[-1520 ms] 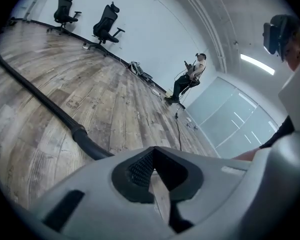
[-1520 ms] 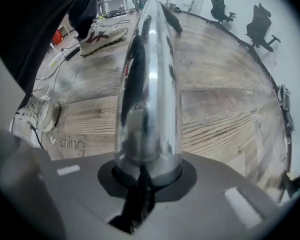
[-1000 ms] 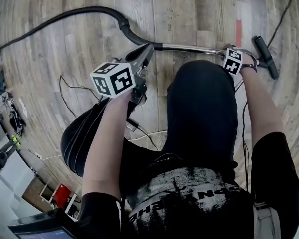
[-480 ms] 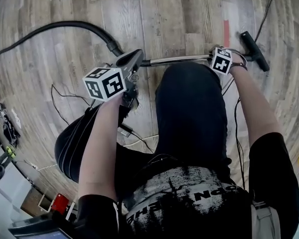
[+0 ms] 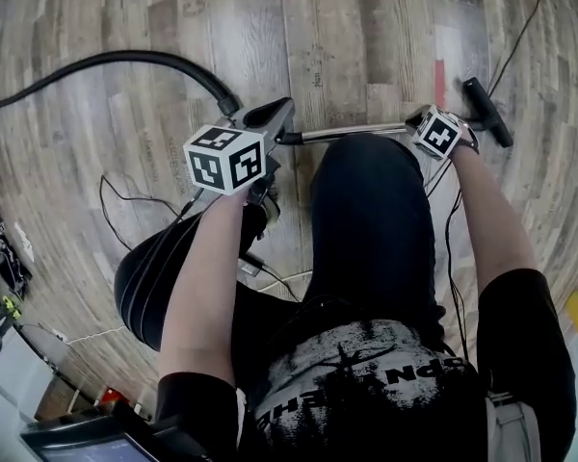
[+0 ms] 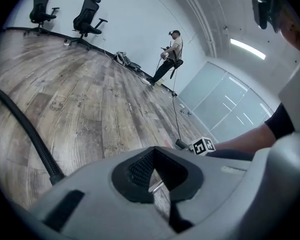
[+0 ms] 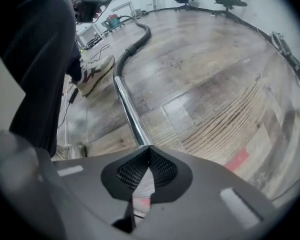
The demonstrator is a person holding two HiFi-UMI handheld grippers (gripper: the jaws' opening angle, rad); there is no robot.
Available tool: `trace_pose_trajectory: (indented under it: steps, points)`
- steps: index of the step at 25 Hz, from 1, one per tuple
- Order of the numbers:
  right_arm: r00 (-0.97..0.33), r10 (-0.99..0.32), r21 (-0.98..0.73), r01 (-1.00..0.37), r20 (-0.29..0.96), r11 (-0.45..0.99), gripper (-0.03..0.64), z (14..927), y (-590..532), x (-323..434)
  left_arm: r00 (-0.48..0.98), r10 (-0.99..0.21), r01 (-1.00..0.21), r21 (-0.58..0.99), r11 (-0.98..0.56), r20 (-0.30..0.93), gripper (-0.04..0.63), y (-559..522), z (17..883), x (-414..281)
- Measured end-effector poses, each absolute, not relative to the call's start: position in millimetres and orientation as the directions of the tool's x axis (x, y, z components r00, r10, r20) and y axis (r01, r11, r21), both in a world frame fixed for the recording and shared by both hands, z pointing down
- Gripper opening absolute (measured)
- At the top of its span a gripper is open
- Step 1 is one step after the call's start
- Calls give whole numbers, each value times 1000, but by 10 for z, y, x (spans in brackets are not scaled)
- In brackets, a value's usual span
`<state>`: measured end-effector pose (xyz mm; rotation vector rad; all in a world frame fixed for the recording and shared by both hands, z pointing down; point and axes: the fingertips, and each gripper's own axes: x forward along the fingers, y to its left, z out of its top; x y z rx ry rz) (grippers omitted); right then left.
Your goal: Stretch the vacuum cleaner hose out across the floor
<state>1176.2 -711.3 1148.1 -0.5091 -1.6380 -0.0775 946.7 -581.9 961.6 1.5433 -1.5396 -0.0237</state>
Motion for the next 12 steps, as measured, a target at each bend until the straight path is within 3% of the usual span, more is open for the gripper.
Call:
trace_pose_trajectory:
  steps: [6,12]
  points:
    - [-89,330,-306,215,940,928,6,10472,-6799,11369,213,-795,-871,479,109,568,2,-5834,8924,9015]
    - [-233,396,-392,63,888,918,6,8766,-6433,10832,137,-830,-835,514,196,540,0,-5367,7661,8369]
